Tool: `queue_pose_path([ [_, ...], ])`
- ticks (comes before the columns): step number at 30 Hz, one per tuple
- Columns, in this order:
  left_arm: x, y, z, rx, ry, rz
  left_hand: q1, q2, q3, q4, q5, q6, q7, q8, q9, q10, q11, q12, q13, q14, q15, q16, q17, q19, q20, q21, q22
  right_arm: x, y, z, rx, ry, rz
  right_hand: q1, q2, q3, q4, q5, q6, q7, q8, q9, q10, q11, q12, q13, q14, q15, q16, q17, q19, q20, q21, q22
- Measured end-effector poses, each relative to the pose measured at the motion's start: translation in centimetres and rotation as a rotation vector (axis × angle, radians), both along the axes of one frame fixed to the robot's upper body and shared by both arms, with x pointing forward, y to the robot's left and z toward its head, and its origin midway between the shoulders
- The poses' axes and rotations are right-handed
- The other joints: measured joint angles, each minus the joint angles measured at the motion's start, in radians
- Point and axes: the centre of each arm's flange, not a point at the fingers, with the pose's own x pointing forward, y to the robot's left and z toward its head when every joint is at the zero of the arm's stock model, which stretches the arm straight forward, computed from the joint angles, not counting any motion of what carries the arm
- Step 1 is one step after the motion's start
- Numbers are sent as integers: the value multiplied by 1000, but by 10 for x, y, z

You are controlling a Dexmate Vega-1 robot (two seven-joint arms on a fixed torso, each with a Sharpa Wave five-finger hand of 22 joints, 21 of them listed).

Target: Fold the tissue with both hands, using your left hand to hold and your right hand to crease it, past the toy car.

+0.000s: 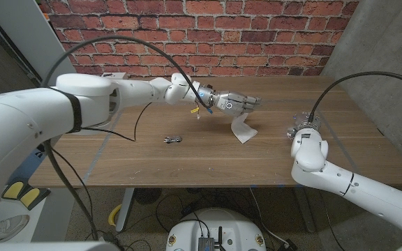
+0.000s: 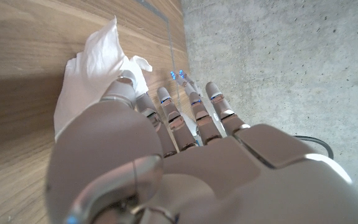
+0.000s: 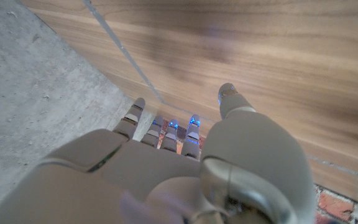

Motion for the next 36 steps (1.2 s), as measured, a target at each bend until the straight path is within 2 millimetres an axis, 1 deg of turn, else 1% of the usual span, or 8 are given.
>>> queue_pose_path([
  [8,-3,-11,-10,72,10,-7,0,0,-4,-4,7,0,0,-3,0,0,0,0,0,-8,0,0,0,-4,4,0,0,-13,-4,8,-10,-181,-61,-4,-4,0,0,-4,12,-2,6,0,4,-2,0,0,11,0,4,0,3,0,0,0],
  [17,-7,-19,-19,136,14,-16,5,-5,-4,-4,8,0,0,-5,0,0,0,0,0,-9,2,-7,0,-5,3,0,0,-22,-6,13,-18,-284,-99,-4,-4,0,0,-7,23,-5,8,0,15,-2,0,0,19,0,4,0,9,5,0,0],
  [21,-8,-20,-17,121,13,-24,14,-7,-6,-6,15,2,2,-7,-3,10,1,0,5,-9,1,-7,-2,2,-17,1,0,-23,-5,15,-18,-289,-96,-8,-8,0,0,-7,23,-5,8,0,15,-2,0,0,22,0,4,0,8,5,0,0],
  [22,-9,-23,-24,155,11,-28,18,-6,-8,-8,15,3,2,-7,-4,11,0,0,4,-3,0,-7,-3,7,-22,6,0,-25,-7,15,-20,-318,-113,-8,-8,0,0,-7,23,-5,8,0,15,-2,0,0,22,0,4,0,8,5,0,0],
  [29,-10,-26,-26,141,2,-41,44,-4,-1,-18,-2,0,-8,-10,-5,7,4,0,2,14,-3,-7,-5,19,-33,8,-5,-26,-8,16,-23,-331,-115,-9,-9,0,0,-7,23,-5,8,0,15,-2,0,0,22,0,4,-4,8,5,0,0],
  [31,-10,-26,-26,137,0,-44,61,2,-1,-28,-11,-23,-18,-21,-3,3,7,0,-2,20,2,-7,-5,22,-36,13,-5,-27,-8,17,-26,-337,-116,-10,-10,0,0,-10,23,-5,8,0,15,-2,0,0,22,0,4,-5,8,5,0,0],
  [33,-10,-27,-25,127,-4,-48,79,19,-4,-30,-27,-80,-13,-31,1,-15,10,-7,-3,20,2,-7,-5,22,-36,17,-5,-27,-9,17,-27,-339,-116,-13,-13,0,0,-10,23,-5,8,0,15,-2,0,0,22,0,4,-5,8,5,0,0],
  [36,-10,-28,-25,110,-6,-55,58,-3,-25,-19,-45,-190,-15,-41,-3,-67,11,-26,-7,24,-2,-7,-5,22,-36,21,-5,-27,-9,18,-29,-340,-113,-13,-13,0,0,-10,23,-5,2,0,15,-2,0,0,22,0,4,-5,4,9,-5,0],
])
